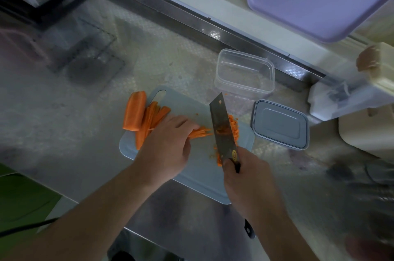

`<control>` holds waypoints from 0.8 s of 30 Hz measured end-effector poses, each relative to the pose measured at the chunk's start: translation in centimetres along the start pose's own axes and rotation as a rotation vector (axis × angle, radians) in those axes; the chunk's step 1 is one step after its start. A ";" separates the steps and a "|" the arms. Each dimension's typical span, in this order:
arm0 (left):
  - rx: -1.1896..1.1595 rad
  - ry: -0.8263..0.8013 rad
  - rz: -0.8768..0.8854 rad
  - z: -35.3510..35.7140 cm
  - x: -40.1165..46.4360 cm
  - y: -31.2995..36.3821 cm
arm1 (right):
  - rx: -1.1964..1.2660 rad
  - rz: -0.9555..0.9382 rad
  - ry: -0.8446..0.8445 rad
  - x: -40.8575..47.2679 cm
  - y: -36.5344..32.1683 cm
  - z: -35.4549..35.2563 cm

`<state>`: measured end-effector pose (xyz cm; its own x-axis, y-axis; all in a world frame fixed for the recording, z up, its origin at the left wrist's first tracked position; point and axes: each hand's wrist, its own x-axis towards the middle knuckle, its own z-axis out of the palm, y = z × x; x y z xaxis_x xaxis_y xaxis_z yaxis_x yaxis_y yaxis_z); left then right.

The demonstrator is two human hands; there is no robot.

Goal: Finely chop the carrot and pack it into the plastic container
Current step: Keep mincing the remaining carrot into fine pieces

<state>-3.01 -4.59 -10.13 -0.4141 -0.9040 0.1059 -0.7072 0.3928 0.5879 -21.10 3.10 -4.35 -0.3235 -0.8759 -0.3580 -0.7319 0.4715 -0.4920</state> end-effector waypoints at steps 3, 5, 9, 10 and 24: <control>-0.008 0.063 0.015 1.1 -0.5 -0.4 | -0.053 -0.024 0.016 -0.1 -0.5 0.1; -0.008 0.103 0.014 1.7 -0.6 -0.5 | -0.057 -0.039 0.022 -0.1 -0.8 0.4; -0.026 0.129 0.021 2.0 -0.7 -0.6 | -0.103 -0.060 0.021 -0.4 -1.4 0.8; -0.040 0.124 0.034 2.0 -0.7 -0.7 | -0.111 -0.067 0.017 -0.5 -1.5 0.8; -0.134 0.241 0.064 3.0 -0.8 -1.3 | -0.094 -0.070 0.024 -0.6 -2.1 0.2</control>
<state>-3.49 -3.85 -13.33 -0.2961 -0.8982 0.3249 -0.5950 0.4395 0.6729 -19.28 2.66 -3.26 -0.2832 -0.9090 -0.3058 -0.8057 0.3985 -0.4382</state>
